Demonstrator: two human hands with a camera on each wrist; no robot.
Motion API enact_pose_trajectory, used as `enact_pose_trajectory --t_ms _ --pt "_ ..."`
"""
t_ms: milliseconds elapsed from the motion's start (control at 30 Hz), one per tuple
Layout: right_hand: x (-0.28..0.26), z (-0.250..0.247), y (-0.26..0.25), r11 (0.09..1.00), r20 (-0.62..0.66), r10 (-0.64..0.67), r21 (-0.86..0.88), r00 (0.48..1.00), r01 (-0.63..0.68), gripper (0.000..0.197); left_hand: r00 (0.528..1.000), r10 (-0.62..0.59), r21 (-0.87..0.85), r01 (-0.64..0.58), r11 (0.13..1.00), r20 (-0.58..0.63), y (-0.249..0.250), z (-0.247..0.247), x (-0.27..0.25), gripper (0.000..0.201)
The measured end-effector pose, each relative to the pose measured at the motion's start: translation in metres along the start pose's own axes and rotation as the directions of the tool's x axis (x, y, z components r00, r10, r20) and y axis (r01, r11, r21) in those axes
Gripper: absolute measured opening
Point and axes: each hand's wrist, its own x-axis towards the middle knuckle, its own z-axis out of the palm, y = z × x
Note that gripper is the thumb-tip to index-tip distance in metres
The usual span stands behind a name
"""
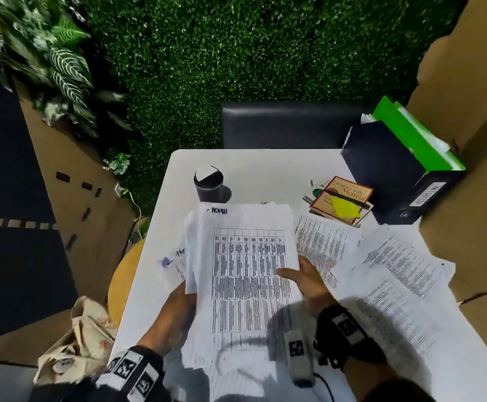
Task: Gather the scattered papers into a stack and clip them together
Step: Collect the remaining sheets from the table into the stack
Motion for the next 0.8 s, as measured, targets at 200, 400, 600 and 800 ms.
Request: enact_pose_trajectory --t_ms 200,400,600,800 --pt "-0.010 0.009 0.011 0.992 -0.010 -0.098 0.080 0.995 0.099 0.064 0.997 -0.008 -0.123 -0.001 0.992 -0.074 0.005 0.000 0.011 0.047" --pt "-0.010 0.013 0.014 0.984 -0.014 -0.170 -0.063 0.985 0.169 0.048 0.989 0.142 -0.014 -0.142 0.990 -0.043 0.018 0.012 0.011 0.041" --pt "-0.006 0.006 0.022 0.990 -0.020 -0.088 -0.111 0.996 0.086 0.082 0.987 0.162 -0.053 -0.162 0.985 0.001 0.014 0.003 0.014 0.067" --pt "0.001 0.008 0.016 0.993 0.014 -0.105 -0.046 0.994 0.105 0.057 0.994 0.112 -0.077 -0.113 0.991 -0.022 0.006 -0.006 0.028 0.079"
